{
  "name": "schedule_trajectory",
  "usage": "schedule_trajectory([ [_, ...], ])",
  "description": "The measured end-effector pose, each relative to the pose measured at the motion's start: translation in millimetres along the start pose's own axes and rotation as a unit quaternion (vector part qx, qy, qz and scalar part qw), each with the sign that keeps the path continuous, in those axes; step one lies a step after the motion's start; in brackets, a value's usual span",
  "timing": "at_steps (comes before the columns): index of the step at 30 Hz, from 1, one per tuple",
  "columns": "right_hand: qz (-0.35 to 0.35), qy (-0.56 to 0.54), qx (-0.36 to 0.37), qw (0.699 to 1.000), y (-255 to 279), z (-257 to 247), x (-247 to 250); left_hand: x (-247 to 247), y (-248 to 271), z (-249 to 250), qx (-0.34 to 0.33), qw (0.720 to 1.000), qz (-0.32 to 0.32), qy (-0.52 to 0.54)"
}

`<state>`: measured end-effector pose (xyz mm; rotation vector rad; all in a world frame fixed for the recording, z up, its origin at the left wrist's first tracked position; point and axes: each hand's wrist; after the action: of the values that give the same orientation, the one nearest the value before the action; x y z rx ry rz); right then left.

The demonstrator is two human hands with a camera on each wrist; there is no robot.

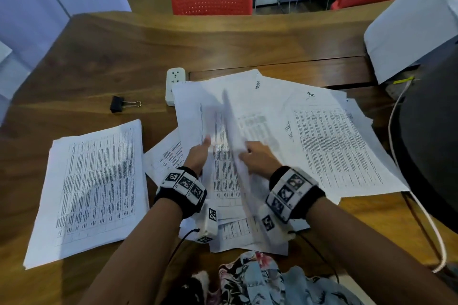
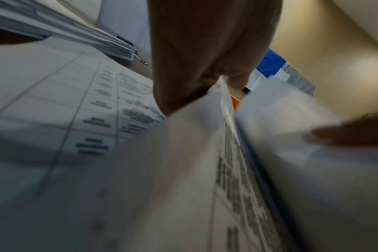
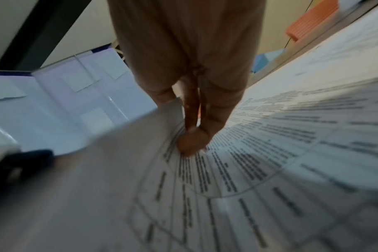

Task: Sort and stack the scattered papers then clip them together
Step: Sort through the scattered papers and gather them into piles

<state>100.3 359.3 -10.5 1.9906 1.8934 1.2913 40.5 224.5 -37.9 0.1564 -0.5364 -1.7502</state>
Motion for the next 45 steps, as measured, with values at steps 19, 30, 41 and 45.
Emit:
schedule_trajectory([
  [19, 0.264, 0.165, -0.220, 0.925, -49, 78, 89, 7, -16, -9, -0.115, 0.979, 0.036, -0.165],
  [30, -0.108, -0.257, -0.068, 0.958, -22, 24, 24, -47, -10, 17, -0.084, 0.993, -0.080, -0.001],
  [41, 0.381, -0.086, -0.382, 0.838, -32, 94, 111, -52, -28, 7, -0.066, 0.989, -0.022, -0.133],
  [45, 0.411, -0.103, -0.417, 0.804, -26, 114, 114, -53, -24, 10, -0.067, 0.995, -0.038, -0.060],
])
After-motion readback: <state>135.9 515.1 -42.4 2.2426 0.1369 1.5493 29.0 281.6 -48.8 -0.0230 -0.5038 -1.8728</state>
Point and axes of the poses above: each hand's wrist, its own y-axis away from the middle knuckle, its own x-axis out of the back of the hand, z = x × y, and after that the axes turned 15 degrees about -x, right-handed
